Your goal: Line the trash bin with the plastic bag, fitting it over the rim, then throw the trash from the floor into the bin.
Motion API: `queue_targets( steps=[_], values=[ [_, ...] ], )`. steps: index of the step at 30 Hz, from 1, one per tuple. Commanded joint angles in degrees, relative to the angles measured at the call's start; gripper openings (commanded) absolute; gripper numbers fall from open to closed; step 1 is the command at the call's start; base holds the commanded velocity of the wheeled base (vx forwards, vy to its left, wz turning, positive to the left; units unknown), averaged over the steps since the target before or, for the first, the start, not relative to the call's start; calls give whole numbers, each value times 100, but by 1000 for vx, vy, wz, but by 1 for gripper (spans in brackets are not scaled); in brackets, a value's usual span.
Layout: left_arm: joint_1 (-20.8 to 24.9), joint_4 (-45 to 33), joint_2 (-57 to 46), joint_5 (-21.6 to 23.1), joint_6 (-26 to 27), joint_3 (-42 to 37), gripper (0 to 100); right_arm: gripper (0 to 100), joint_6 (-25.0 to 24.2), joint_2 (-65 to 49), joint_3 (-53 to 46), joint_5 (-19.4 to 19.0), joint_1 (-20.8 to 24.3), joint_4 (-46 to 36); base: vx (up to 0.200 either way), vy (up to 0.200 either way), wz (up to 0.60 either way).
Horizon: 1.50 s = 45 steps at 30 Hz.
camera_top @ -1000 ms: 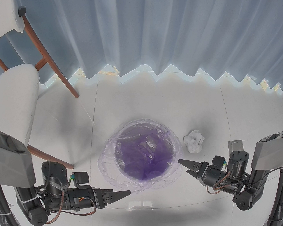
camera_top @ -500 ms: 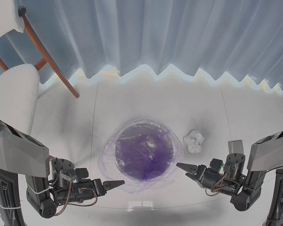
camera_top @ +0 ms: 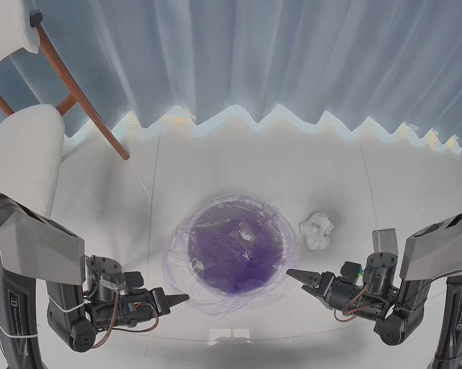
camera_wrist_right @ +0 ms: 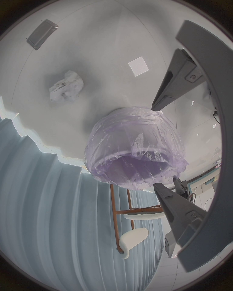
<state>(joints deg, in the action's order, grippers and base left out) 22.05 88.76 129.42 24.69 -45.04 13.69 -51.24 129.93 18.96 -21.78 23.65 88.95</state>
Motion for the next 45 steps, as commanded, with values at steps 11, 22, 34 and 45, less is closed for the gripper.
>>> queue_targets(
  steps=[11, 22, 34, 45],
  values=[
    [159, 1, 488, -122, 514, -323, 0, 100, 0, 41, 3, -1, -1, 96, 0, 0, 0],
    [168, 1, 919, -869, 1252, -270, 0, 100, 0, 68, 3, -1, -1, 96, 0, 0, 0],
    [300, 19, 928, -1300, 1674, -235, 0, 100, -352, -477, -103, 52, 658, 87, 0, 0, 0],
    [291, 19, 435, -1229, 1630, -297, 0, 100, -853, -723, 12, 579, 1634, -388, 0, 0, 0]
  ],
)
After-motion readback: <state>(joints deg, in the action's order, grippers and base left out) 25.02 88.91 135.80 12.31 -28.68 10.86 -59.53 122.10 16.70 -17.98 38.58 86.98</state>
